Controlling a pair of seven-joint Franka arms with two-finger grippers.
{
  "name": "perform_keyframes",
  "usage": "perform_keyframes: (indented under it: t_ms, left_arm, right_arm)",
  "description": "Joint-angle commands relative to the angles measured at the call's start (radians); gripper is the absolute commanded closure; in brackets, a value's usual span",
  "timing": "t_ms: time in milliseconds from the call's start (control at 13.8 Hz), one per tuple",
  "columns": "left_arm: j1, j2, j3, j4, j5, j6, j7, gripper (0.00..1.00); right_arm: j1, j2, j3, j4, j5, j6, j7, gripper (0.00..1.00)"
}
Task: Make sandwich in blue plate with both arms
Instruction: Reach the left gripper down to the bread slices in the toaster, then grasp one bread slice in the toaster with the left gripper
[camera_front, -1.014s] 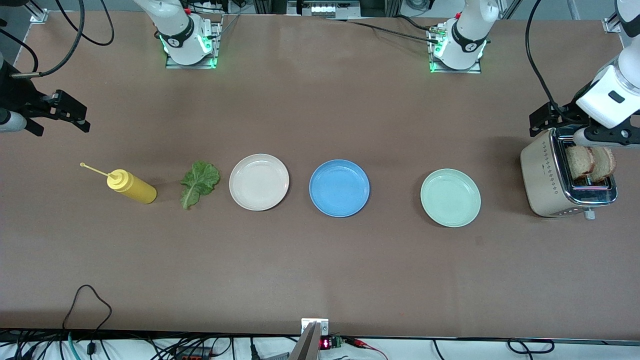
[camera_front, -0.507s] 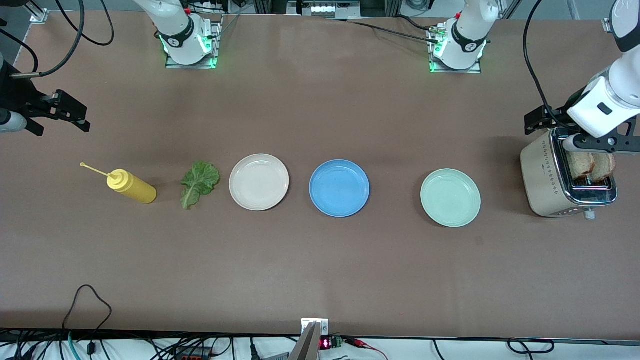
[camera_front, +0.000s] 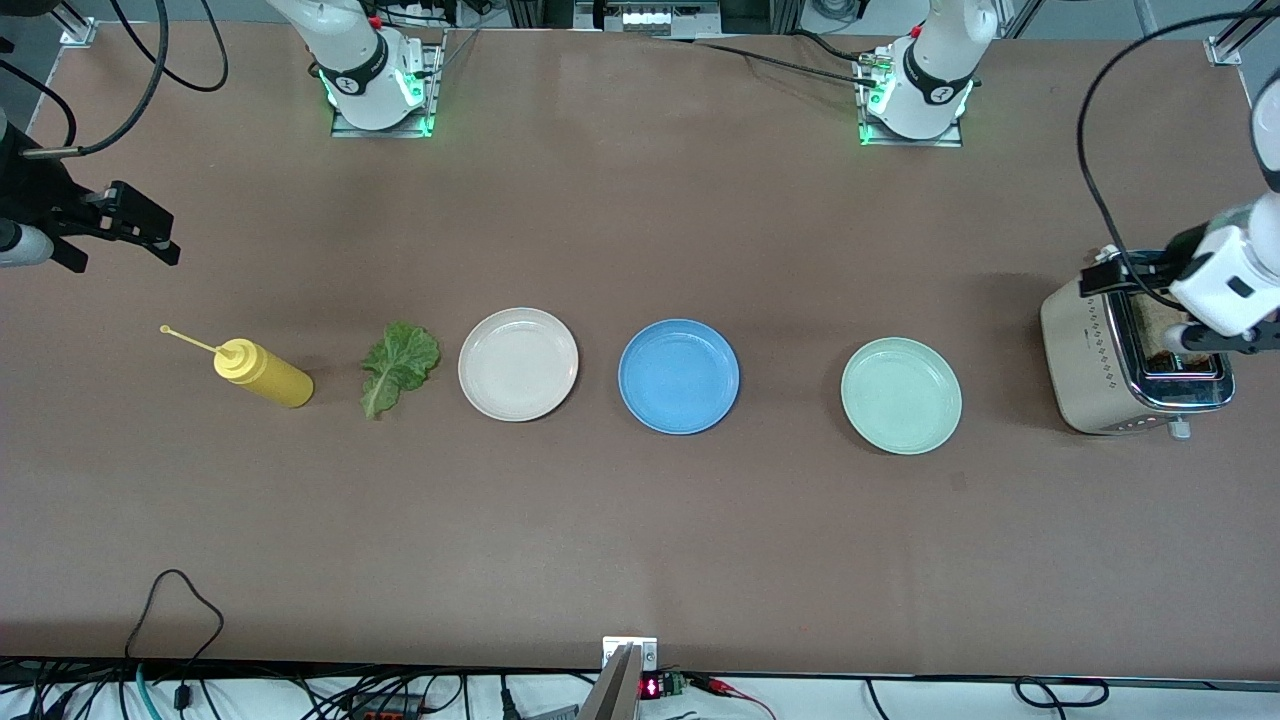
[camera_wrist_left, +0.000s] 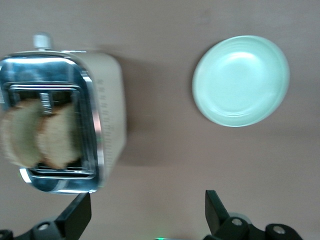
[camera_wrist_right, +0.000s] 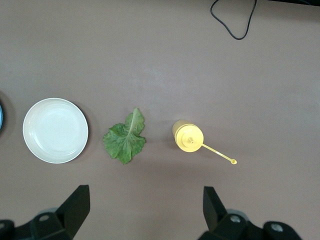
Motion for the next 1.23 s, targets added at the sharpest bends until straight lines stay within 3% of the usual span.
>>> perform_keyframes:
  t_ms: [0,507,869,1159]
  left_arm:
    - [0.053,0.024,-0.004,-0.003,0.04,0.058,0.081,0.0]
    - [0.189,0.028,-0.006,-0.141,0.037,0.262,0.279,0.01]
    - [0.245,0.027,-0.009,-0.224,0.032,0.379,0.325,0.12]
    - [0.264,0.022,-0.012,-0.278,0.026,0.451,0.328,0.28]
  right_arm:
    - [-0.008,-0.003,0.006,0.001,-0.006,-0.009,-0.014,0.0]
    - [-0.008,-0.001,0.004,0.001,-0.006,-0.009,-0.014,0.0]
    - [-0.008,-0.001,0.004,0.001,-0.006,-0.009,-0.014,0.0]
    - [-0.008,-0.001,0.004,0.0,-0.006,-0.009,-0.014,0.0]
